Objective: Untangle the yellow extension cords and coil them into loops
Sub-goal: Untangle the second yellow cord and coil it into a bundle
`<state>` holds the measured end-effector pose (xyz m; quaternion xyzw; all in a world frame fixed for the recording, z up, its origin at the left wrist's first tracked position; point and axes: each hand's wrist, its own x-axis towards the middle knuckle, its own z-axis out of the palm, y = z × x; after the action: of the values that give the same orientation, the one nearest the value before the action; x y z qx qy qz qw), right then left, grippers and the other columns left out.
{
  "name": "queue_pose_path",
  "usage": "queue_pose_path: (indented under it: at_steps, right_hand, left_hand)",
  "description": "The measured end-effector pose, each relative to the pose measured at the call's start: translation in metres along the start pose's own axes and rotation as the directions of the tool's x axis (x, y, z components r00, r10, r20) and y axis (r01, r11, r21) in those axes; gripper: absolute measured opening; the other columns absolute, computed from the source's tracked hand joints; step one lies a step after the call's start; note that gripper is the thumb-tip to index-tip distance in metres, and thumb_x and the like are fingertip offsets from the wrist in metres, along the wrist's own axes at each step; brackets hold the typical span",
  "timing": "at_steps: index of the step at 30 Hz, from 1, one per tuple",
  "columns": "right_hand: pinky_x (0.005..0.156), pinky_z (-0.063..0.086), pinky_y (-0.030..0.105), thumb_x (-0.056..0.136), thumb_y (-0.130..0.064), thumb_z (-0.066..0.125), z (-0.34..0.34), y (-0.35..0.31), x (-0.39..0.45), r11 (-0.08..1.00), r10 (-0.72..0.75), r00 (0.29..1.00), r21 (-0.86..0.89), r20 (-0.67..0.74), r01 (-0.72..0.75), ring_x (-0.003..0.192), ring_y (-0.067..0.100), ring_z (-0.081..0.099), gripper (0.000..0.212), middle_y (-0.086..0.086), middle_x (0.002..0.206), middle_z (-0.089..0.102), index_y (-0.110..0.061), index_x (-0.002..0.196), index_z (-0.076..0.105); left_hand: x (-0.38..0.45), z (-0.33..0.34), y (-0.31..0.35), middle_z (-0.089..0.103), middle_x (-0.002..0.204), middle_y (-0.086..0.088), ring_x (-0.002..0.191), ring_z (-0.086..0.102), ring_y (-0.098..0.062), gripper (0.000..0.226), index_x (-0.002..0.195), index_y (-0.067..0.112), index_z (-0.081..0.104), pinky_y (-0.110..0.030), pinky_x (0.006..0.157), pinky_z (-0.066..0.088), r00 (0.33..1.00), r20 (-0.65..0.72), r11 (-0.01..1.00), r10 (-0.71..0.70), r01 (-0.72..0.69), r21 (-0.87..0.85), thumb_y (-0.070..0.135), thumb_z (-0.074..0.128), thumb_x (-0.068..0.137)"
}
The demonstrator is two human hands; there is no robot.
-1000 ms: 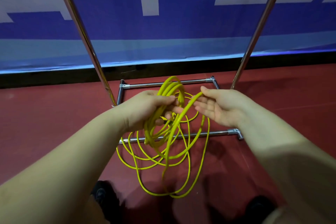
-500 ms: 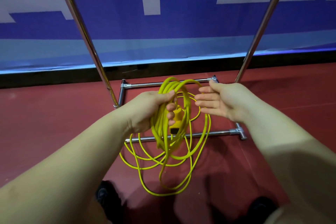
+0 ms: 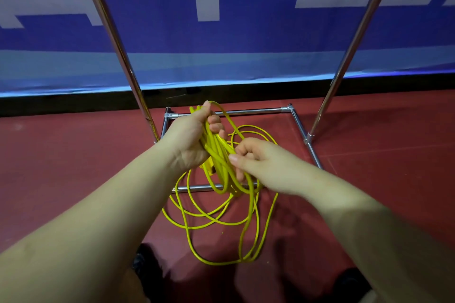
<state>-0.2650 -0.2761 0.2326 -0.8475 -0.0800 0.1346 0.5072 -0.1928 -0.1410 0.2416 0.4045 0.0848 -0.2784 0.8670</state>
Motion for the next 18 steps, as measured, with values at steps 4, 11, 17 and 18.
queue_pose_path:
  at_steps: [4, 11, 17, 18]
  right_hand:
    - [0.057, 0.036, 0.016, 0.099, -0.037, 0.034, -0.003, 0.005, -0.004, 0.984, 0.179, 0.963, -0.052, 0.2, -0.172, 0.062, 0.009, 0.053, 0.035, 0.001, 0.066, 0.06, -0.017, 0.074, 0.048]
    - [0.063, 0.039, 0.021, 0.095, -0.027, 0.049, -0.018, 0.036, -0.013, 0.779, 0.412, 0.889, -0.583, 0.199, -0.231, 0.073, 0.011, 0.053, 0.024, 0.006, 0.099, 0.07, -0.024, 0.072, 0.05]
    - [0.051, 0.047, 0.023, 0.093, -0.021, 0.054, -0.051, 0.027, -0.01, 0.832, 0.362, 0.928, -0.42, -0.082, -0.362, 0.048, 0.011, 0.06, 0.007, -0.001, 0.071, 0.069, -0.016, 0.088, 0.055]
    - [0.051, 0.049, 0.027, 0.093, -0.02, 0.054, -0.054, 0.026, -0.01, 0.848, 0.379, 0.92, -0.359, -0.102, -0.389, 0.049, 0.016, 0.06, 0.01, 0.0, 0.068, 0.068, -0.013, 0.086, 0.055]
  left_hand:
    - [0.002, -0.002, 0.007, 0.034, 0.047, 0.007, 0.035, 0.033, -0.004, 0.035, 0.068, 0.018, 0.038, -0.013, 0.04, 0.037, 0.996, -0.061, 0.996, 0.071, -0.073, -0.046, 0.031, 0.035, 0.101]
    - [0.006, -0.024, 0.03, 0.033, 0.043, 0.009, 0.034, 0.032, -0.003, 0.037, 0.065, 0.019, 0.038, -0.014, 0.039, 0.033, 0.956, -0.213, 0.974, 0.204, -0.221, -0.057, 0.032, 0.041, 0.099]
    - [0.004, -0.026, 0.03, 0.035, 0.044, 0.009, 0.036, 0.033, -0.003, 0.028, 0.072, 0.018, 0.042, -0.015, 0.04, 0.036, 0.932, -0.17, 0.941, 0.32, -0.292, 0.17, 0.023, 0.043, 0.1]
    - [0.003, -0.026, 0.03, 0.036, 0.045, 0.009, 0.037, 0.034, -0.004, 0.028, 0.072, 0.017, 0.042, -0.016, 0.041, 0.037, 0.929, -0.141, 0.924, 0.342, -0.306, 0.227, 0.022, 0.043, 0.1]
